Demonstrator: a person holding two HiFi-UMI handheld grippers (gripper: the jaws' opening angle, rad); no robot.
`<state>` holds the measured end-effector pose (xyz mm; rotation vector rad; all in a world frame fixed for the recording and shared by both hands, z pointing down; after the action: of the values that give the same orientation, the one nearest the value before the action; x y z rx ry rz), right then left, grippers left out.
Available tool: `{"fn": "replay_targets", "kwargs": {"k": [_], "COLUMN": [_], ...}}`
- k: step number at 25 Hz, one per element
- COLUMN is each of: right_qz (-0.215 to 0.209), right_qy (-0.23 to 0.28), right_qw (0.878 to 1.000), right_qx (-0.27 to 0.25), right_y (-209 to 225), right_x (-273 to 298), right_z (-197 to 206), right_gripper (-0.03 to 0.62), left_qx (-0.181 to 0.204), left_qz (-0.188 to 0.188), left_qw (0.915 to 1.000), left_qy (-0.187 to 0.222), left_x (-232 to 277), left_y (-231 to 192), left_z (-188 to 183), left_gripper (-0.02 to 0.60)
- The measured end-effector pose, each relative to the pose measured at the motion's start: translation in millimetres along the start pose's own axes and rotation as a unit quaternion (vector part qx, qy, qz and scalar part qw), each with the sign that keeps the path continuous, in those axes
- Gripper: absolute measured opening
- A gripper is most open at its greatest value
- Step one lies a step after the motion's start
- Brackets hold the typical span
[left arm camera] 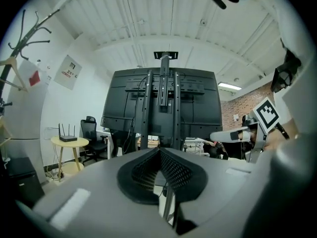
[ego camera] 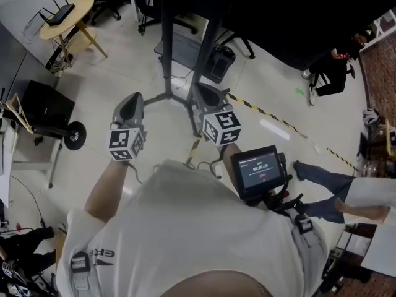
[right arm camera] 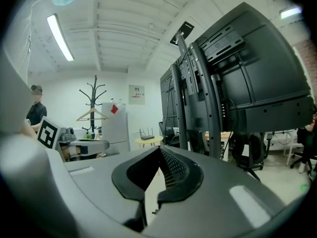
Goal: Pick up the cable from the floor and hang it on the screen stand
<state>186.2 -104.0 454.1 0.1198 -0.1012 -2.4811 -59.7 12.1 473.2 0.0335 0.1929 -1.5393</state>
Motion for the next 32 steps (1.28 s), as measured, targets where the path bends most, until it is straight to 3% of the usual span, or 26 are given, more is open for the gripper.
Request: {"fn": "replay_targets", "kwargs": {"k": [32], "right_qz": [-0.014], "right_qy": [-0.004], "right_qw": [1.0], "right_qx": [-0.006], "right_y": [-14], "right_x": [-1], "right_z": [5], "right_gripper": [0.012], "left_qx": [0.003], "left_qz": [0.017], "left_qw": [0.9998], "left_qy": [-0.014], "left_x": [2], "left_y": [3], "left_z": [9], "left_gripper": [0.002]}}
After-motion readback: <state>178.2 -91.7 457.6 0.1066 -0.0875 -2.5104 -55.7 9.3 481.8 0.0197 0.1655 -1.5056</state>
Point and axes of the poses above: the fingertips, and each gripper's own axes: x forward along the fingers, y to its right, z out of its underside, the point moved 10 cm from there along -x, backward along the fingers, and after that the axes turned 12 degrees about y, right-handed, at the moved point
